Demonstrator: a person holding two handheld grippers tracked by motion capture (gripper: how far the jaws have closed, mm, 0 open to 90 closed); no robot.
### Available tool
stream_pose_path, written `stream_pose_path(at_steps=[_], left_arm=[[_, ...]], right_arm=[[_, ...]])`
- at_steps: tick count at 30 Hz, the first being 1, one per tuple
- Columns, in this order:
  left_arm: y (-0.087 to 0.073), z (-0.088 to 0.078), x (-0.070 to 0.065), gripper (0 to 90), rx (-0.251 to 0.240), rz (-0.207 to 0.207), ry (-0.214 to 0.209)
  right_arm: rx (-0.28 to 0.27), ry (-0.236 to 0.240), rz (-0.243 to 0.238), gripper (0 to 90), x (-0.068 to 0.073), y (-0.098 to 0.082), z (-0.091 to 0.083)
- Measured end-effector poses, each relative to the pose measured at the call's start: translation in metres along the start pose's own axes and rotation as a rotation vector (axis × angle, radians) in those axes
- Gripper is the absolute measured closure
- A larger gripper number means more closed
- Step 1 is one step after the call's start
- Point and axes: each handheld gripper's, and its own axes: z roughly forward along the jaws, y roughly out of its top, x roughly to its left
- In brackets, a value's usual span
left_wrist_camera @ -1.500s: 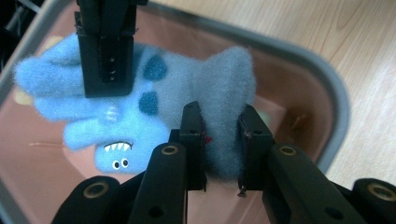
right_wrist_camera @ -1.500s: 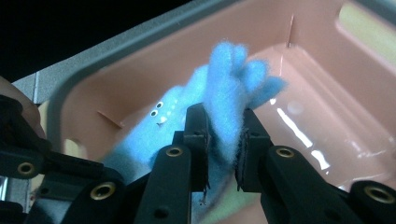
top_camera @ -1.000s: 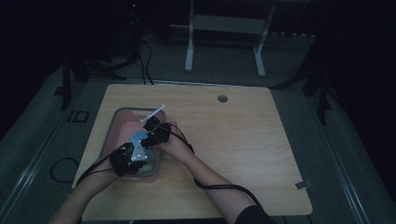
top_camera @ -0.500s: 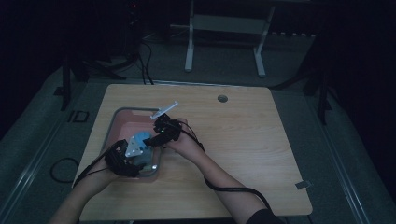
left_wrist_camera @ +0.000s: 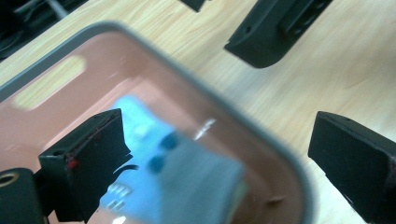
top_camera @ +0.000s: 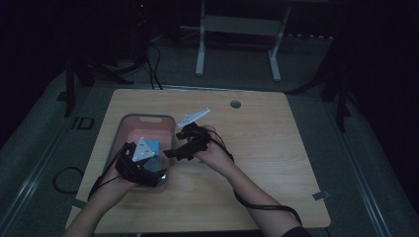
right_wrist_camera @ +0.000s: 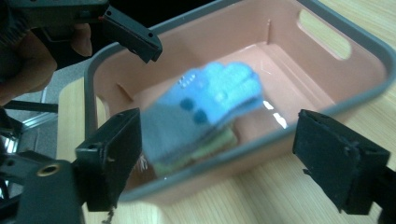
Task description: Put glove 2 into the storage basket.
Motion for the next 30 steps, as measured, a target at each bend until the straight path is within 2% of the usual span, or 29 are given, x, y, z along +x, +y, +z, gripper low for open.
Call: stream_pose_path(at_steps=[3, 8, 14, 22, 23, 24, 25, 30], left_arm=[[0.006, 0.004, -0.01, 4.6, -0.017, 0.011, -0.024], [0.017, 0.013, -0.025, 4.6, -0.044, -0.001, -0.064], [0.027, 0.027, -0.039, 4.6, -0.053, 0.005, -0.107], [0.035, 0.046, -0.056, 4.6, -0.062, 0.003, -0.163], [0.035, 0.046, -0.056, 4.6, -0.062, 0.003, -0.163], [0.037, 0.05, -0.061, 4.6, -0.06, 0.014, -0.174], [0.037, 0.052, -0.063, 4.6, -0.059, 0.012, -0.181], [0.04, 0.065, -0.074, 4.6, -0.057, 0.019, -0.218]], right_arm=[[-0.01, -0.015, -0.002, 14.6, -0.002, -0.009, -0.012], [-0.023, -0.041, 0.005, 14.6, -0.008, -0.024, -0.034], [-0.035, -0.068, 0.028, 14.7, -0.018, -0.048, -0.058], [-0.036, -0.086, 0.063, 15.0, -0.029, -0.083, -0.08], [-0.036, -0.086, 0.063, 15.0, -0.029, -0.083, -0.08], [-0.033, -0.089, 0.067, 14.9, -0.03, -0.086, -0.081], [-0.029, -0.099, 0.075, 15.0, -0.032, -0.096, -0.086], [-0.032, -0.107, 0.098, 15.0, -0.037, -0.116, -0.094]])
